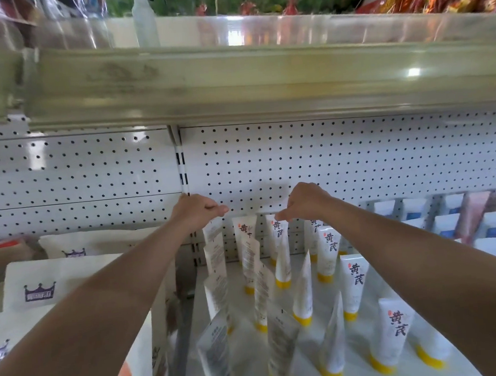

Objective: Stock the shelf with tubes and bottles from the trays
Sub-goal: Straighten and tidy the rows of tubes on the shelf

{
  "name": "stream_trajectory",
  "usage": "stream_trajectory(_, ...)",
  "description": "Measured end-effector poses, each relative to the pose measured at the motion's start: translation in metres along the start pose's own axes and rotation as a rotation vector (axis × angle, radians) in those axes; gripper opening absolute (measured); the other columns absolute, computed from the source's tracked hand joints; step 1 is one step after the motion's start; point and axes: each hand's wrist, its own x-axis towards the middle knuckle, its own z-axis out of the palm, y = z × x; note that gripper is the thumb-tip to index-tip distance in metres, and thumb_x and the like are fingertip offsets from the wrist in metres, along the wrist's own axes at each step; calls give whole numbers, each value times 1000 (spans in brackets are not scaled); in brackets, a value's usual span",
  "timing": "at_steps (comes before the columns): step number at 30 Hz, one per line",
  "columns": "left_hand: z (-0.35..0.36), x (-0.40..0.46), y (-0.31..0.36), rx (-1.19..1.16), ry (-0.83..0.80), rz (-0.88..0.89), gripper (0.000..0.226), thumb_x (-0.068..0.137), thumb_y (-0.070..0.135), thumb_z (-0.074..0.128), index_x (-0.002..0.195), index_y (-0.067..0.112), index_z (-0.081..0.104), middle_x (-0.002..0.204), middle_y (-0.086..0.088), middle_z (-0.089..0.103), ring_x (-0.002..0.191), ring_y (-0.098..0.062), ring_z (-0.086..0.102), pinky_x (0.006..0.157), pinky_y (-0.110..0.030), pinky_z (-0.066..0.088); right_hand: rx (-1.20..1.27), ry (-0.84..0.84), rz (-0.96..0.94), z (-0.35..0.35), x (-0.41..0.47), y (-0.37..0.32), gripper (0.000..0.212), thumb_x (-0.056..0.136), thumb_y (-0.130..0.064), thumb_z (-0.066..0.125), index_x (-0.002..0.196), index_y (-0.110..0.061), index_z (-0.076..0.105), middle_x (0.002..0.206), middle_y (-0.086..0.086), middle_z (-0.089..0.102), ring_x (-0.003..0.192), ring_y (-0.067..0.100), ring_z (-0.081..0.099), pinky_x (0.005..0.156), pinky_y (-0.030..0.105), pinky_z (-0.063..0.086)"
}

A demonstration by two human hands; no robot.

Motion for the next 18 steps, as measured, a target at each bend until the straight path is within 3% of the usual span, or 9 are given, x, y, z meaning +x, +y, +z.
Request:
stream_trajectory(4, 1, -1, -6, -3, -73, -48, 50, 87, 73, 46, 92, 34, 76, 66, 7, 64, 118, -28, 51, 110, -42, 30, -80, -35, 4, 7, -6, -5, 46, 78, -58, 75, 53, -22, 64, 53, -4, 50, 65, 14, 58, 70, 30, 53)
stream_trajectory(9, 2, -8, -1, -22, -95, -85, 57, 89, 75, 40, 95, 32, 77, 88, 9, 70, 111, -23, 60, 100, -39, 47, -111, -34, 34, 11, -10, -6, 47, 78, -60, 75, 51, -23, 63, 53, -5, 46, 59, 11, 52, 60, 26, 47)
stream_trajectory(12, 2, -9, 0, -4, -91, -88, 61, 88, 77, 37, 94, 31, 77, 103, 6, 72, 104, -17, 64, 97, -37, 49, -115, -44, 44, 12, -13, -6, 47, 79, -60, 74, 52, -23, 64, 53, -4, 45, 59, 11, 51, 60, 25, 46)
stream_trajectory(15, 1, -10, 3, 21, -88, -83, 65, 90, 76, 34, 94, 28, 78, 118, 3, 69, 114, -21, 61, 100, -38, 46, -141, -43, 53, 13, -16, -7, 48, 80, -60, 73, 52, -23, 63, 51, -5, 47, 57, 10, 52, 69, 27, 51)
stream_trajectory(18, 1, -10, 5, 78, -123, -91, 71, 91, 77, 27, 95, 28, 78, 143, 1, 56, 130, -26, 50, 110, -42, 38, -149, -22, 39, 15, -17, -7, 55, 81, -58, 73, 45, -21, 53, 46, -6, 46, 53, 9, 49, 68, 26, 49)
